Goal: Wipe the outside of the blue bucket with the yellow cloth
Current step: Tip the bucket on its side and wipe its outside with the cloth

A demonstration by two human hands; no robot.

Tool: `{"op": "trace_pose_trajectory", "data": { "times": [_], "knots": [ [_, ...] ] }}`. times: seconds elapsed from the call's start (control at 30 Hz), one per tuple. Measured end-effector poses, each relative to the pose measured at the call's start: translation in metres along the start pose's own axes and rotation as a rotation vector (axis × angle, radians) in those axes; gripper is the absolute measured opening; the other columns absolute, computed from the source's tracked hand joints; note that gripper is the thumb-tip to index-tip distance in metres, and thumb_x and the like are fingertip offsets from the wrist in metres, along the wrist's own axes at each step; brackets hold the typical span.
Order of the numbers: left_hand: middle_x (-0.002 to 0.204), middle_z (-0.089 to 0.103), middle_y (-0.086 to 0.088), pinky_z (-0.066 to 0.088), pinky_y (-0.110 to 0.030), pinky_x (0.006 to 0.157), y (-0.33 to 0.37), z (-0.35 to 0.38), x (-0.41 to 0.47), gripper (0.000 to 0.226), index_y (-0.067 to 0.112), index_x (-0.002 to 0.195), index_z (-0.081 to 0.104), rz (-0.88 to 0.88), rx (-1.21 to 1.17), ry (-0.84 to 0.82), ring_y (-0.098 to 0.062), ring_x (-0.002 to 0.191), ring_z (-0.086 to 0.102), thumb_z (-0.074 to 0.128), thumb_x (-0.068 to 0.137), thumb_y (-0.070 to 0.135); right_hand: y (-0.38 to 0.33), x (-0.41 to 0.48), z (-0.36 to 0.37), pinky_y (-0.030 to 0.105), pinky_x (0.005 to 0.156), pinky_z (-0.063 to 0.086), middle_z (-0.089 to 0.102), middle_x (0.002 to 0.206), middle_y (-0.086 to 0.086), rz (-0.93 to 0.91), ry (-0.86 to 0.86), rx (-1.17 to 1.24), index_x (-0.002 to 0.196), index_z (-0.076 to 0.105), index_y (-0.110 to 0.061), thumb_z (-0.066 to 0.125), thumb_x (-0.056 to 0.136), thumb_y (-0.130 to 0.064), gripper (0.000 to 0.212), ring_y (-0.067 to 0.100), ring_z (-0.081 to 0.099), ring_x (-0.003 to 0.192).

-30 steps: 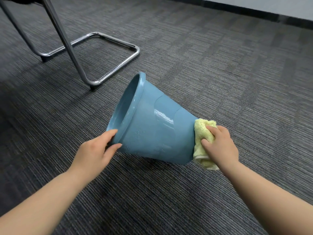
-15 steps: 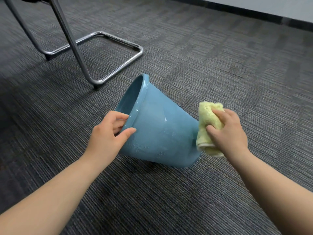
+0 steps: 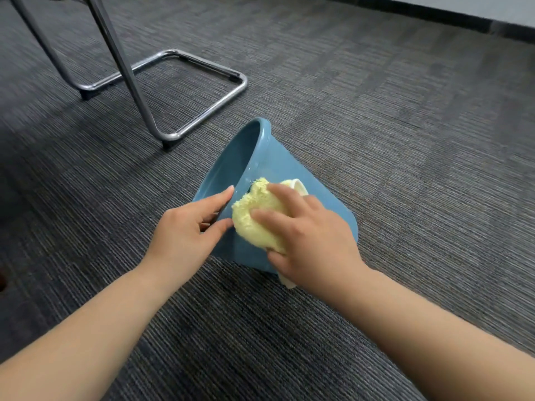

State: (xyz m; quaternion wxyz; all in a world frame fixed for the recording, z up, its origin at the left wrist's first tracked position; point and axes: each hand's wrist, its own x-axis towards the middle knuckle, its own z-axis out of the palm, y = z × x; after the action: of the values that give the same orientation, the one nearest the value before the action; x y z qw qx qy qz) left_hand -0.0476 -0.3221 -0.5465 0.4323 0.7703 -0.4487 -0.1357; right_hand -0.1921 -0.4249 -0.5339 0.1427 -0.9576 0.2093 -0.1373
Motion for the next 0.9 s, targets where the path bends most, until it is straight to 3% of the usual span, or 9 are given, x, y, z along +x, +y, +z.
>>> {"op": "trace_pose_trajectory", "data": {
  "times": [0.13, 0.3, 0.43, 0.53, 0.6, 0.73, 0.83, 0.9],
  "knots": [
    [0.096, 0.052, 0.031, 0.041, -0.015, 0.085, -0.002, 0.0, 0.004, 0.061, 0.062, 0.095, 0.045, 0.01, -0.012, -0.024, 0.001, 0.09, 0.058, 0.066, 0.073, 0.009, 0.018, 0.009, -0.004, 0.033, 0.07, 0.039, 0.035, 0.142, -0.002, 0.115, 0.048, -0.039, 0.119, 0.051, -0.035, 0.062, 0.074, -0.031, 0.046, 0.028, 0.044, 0.11],
    [0.095, 0.054, 0.033, 0.036, 0.001, 0.085, -0.007, 0.001, 0.002, 0.066, 0.068, 0.094, 0.044, 0.026, -0.029, -0.05, 0.024, 0.085, 0.052, 0.066, 0.074, 0.009, 0.03, 0.013, -0.005, 0.035, 0.073, 0.043, 0.035, 0.142, 0.0, 0.28, 0.158, -0.045, 0.118, 0.051, -0.033, 0.062, 0.074, -0.029, 0.046, 0.03, 0.044, 0.113],
    [0.092, 0.056, 0.031, 0.037, 0.001, 0.083, -0.009, -0.001, 0.001, 0.064, 0.066, 0.093, 0.046, 0.007, -0.043, -0.029, 0.024, 0.082, 0.053, 0.066, 0.074, 0.009, 0.01, 0.0, 0.005, 0.035, 0.057, 0.05, 0.054, 0.127, 0.017, 0.126, 0.117, -0.044, 0.107, 0.063, -0.021, 0.079, 0.054, -0.02, 0.055, 0.038, 0.059, 0.092],
    [0.092, 0.056, 0.029, 0.036, 0.004, 0.08, -0.01, -0.003, 0.001, 0.06, 0.06, 0.093, 0.049, -0.01, -0.083, -0.025, 0.025, 0.081, 0.052, 0.065, 0.074, 0.005, 0.006, -0.007, 0.009, 0.033, 0.049, 0.051, 0.063, 0.114, 0.019, 0.014, 0.052, -0.078, 0.099, 0.067, -0.019, 0.084, 0.041, -0.022, 0.061, 0.036, 0.064, 0.074],
    [0.093, 0.057, 0.027, 0.036, 0.004, 0.078, -0.011, -0.004, 0.002, 0.058, 0.056, 0.093, 0.051, -0.027, -0.111, -0.021, 0.025, 0.079, 0.053, 0.065, 0.074, 0.003, 0.016, -0.004, 0.007, 0.034, 0.052, 0.052, 0.061, 0.118, 0.016, 0.041, 0.069, -0.08, 0.101, 0.066, -0.021, 0.084, 0.047, -0.024, 0.058, 0.035, 0.063, 0.078],
    [0.091, 0.057, 0.026, 0.035, 0.007, 0.075, -0.014, -0.005, -0.001, 0.058, 0.055, 0.092, 0.051, -0.044, -0.122, 0.001, 0.027, 0.076, 0.052, 0.065, 0.073, 0.003, 0.041, -0.005, 0.011, 0.036, 0.073, 0.045, 0.038, 0.141, 0.001, 0.296, 0.107, -0.07, 0.119, 0.052, -0.032, 0.065, 0.073, -0.031, 0.048, 0.03, 0.048, 0.108],
    [0.091, 0.057, 0.027, 0.035, 0.005, 0.077, -0.016, -0.005, -0.001, 0.059, 0.059, 0.091, 0.051, -0.041, -0.111, -0.001, 0.026, 0.077, 0.052, 0.065, 0.073, 0.004, 0.033, -0.01, 0.014, 0.037, 0.068, 0.047, 0.044, 0.137, 0.007, 0.295, 0.139, -0.052, 0.114, 0.057, -0.027, 0.07, 0.068, -0.026, 0.048, 0.033, 0.051, 0.107],
    [0.091, 0.058, 0.027, 0.036, 0.004, 0.079, -0.016, -0.004, 0.001, 0.06, 0.061, 0.09, 0.05, -0.047, -0.101, -0.001, 0.025, 0.078, 0.053, 0.065, 0.074, 0.005, 0.02, -0.012, 0.016, 0.036, 0.054, 0.051, 0.057, 0.124, 0.014, 0.212, 0.106, -0.035, 0.103, 0.064, -0.022, 0.08, 0.055, -0.022, 0.051, 0.036, 0.06, 0.092]
  ]
}}
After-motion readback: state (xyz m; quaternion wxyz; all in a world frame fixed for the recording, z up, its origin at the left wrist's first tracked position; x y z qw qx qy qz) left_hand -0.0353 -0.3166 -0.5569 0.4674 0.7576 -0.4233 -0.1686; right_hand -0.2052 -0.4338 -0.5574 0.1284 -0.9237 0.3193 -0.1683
